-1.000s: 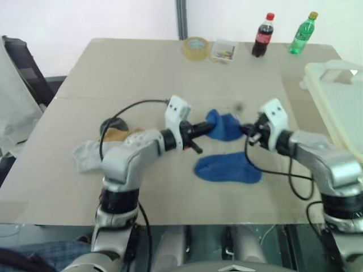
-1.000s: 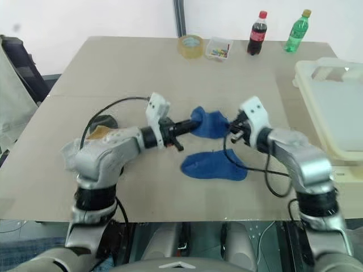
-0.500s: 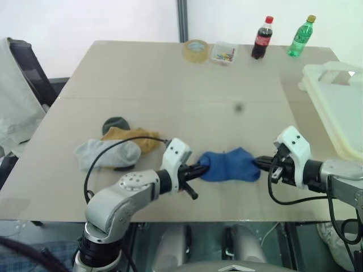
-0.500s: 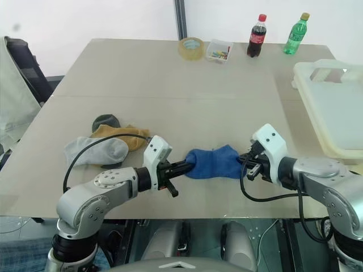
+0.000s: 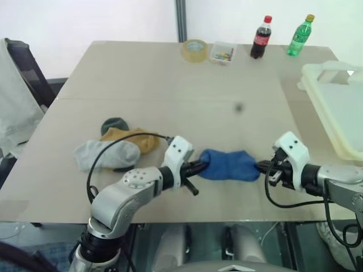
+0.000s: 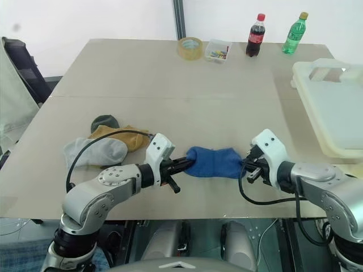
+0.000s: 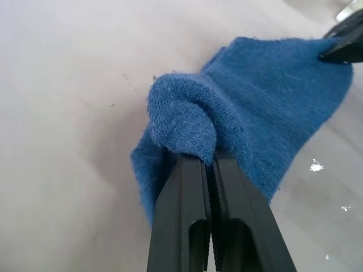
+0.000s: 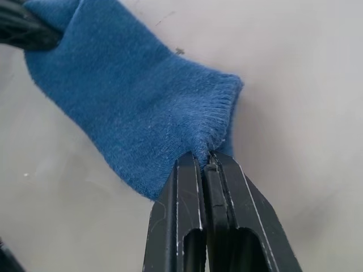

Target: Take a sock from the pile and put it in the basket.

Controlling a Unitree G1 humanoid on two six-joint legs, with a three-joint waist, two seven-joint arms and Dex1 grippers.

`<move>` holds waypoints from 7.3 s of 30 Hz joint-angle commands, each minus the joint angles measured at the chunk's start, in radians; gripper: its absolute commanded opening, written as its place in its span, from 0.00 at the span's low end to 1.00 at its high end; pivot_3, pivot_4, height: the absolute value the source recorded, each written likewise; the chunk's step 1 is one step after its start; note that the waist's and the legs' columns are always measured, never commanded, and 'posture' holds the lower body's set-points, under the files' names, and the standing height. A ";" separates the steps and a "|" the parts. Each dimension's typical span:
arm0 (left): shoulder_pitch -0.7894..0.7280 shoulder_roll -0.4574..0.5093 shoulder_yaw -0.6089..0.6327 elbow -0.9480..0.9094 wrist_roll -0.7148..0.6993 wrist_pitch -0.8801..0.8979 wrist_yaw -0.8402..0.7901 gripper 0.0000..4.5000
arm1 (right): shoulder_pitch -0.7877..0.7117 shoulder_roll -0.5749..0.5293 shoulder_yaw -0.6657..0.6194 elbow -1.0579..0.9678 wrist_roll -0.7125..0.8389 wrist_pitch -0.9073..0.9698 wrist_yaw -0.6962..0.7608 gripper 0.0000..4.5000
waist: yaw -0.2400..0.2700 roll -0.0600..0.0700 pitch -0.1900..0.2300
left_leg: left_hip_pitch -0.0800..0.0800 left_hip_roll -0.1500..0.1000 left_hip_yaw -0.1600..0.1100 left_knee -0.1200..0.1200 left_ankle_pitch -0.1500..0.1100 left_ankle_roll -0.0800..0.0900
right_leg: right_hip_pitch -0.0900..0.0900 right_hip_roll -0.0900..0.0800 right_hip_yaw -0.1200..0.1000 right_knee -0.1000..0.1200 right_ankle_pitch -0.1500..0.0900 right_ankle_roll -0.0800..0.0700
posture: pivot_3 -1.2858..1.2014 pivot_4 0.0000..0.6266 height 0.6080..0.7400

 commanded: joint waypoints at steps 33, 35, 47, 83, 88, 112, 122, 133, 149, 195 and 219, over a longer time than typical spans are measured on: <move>-0.037 -0.016 -0.036 0.051 0.003 -0.044 0.017 0.00 | 0.089 -0.011 0.072 0.018 -0.165 -0.514 0.012 0.77 | 0.000 0.000 0.000 | 0.000 0.000 0.000 0.000 0.000 0.000 | 0.000 0.000 0.000 0.000 0.000 0.001 | 0.52 0.24 0.96; -0.038 -0.025 -0.040 0.048 -0.004 -0.039 0.018 0.00 | 0.086 0.010 0.127 0.015 -0.185 -0.583 0.024 0.77 | 0.000 0.000 0.000 | 0.000 0.001 0.000 0.000 0.000 -0.001 | 0.000 0.001 0.000 0.000 0.000 0.001 | 0.52 0.24 0.96; -0.035 -0.034 -0.028 0.033 0.000 -0.033 0.049 0.78 | 0.165 0.114 0.372 0.160 -0.464 -0.754 -0.106 0.79 | 0.000 -0.001 0.000 | 0.000 0.001 0.001 0.000 0.002 -0.004 | -0.001 0.000 0.001 0.000 0.000 0.001 | 0.52 0.24 0.96; -0.177 -0.498 0.599 0.573 -0.563 0.443 0.078 0.78 | 0.205 0.157 0.449 0.257 -0.692 -0.839 -0.070 0.79 | -0.001 -0.005 -0.013 | 0.003 0.001 0.000 0.001 0.002 -0.003 | 0.003 0.000 -0.001 0.000 0.000 0.001 | 0.52 0.24 0.96; -0.212 -0.547 0.661 0.602 -0.647 0.463 0.134 0.78 | 0.189 0.159 0.445 0.263 -0.699 -0.839 -0.058 0.79 | -0.001 -0.005 -0.012 | 0.003 0.000 0.000 0.001 0.002 -0.003 | 0.003 0.000 0.000 0.000 0.000 0.001 | 0.52 0.24 0.96; -0.277 -0.548 0.521 0.739 -0.667 0.359 0.207 0.79 | 0.221 -0.138 -0.054 -0.057 -0.375 -0.435 0.283 0.89 | 0.008 -0.006 -0.010 | -0.001 -0.002 -0.004 0.000 0.000 0.000 | 0.003 -0.002 -0.004 -0.003 0.000 0.000 | 0.52 0.24 0.96; -0.346 -0.560 0.457 0.860 -0.580 0.217 0.153 0.79 | 0.048 0.092 -0.079 -0.168 -0.163 -0.152 0.114 0.99 | 0.007 -0.006 -0.010 | -0.001 -0.002 -0.007 0.000 0.000 0.001 | 0.004 -0.002 -0.007 -0.003 0.000 0.000 | 0.52 0.24 0.96; -0.331 -0.563 0.433 0.854 -0.579 0.186 0.128 0.79 | 0.066 0.134 0.087 -0.029 -0.278 -0.080 -0.140 0.99 | 0.004 -0.006 -0.010 | -0.002 -0.003 -0.007 0.000 0.000 0.000 | 0.003 -0.003 -0.007 -0.003 0.000 0.000 | 0.52 0.24 0.96; -0.263 -0.430 0.243 0.689 -0.451 0.098 -0.030 0.79 | 0.184 0.303 0.031 0.187 -0.143 -0.216 -0.060 0.50 | -0.004 -0.005 -0.011 | 0.002 -0.001 -0.007 -0.001 0.000 0.000 | 0.005 0.000 -0.006 -0.002 0.000 0.000 | 0.52 0.24 0.96; -0.294 -0.337 -0.210 0.643 0.287 -1.122 -0.360 0.79 | -0.388 -0.512 -0.242 1.291 -0.073 -0.316 0.329 0.00 | 0.027 0.008 -0.004 | -0.010 -0.004 -0.004 0.002 -0.003 0.005 | -0.001 -0.003 -0.007 -0.007 0.001 0.001 | 0.52 0.24 0.96; -0.335 -0.290 -0.160 0.705 0.373 -1.138 -0.328 0.79 | -0.298 -0.526 -0.418 1.325 -0.128 -0.474 0.313 0.80 | 0.002 0.011 -0.006 | -0.007 -0.003 0.007 0.000 0.000 0.001 | -0.005 -0.002 0.003 -0.005 0.003 0.004 | 0.52 0.24 0.96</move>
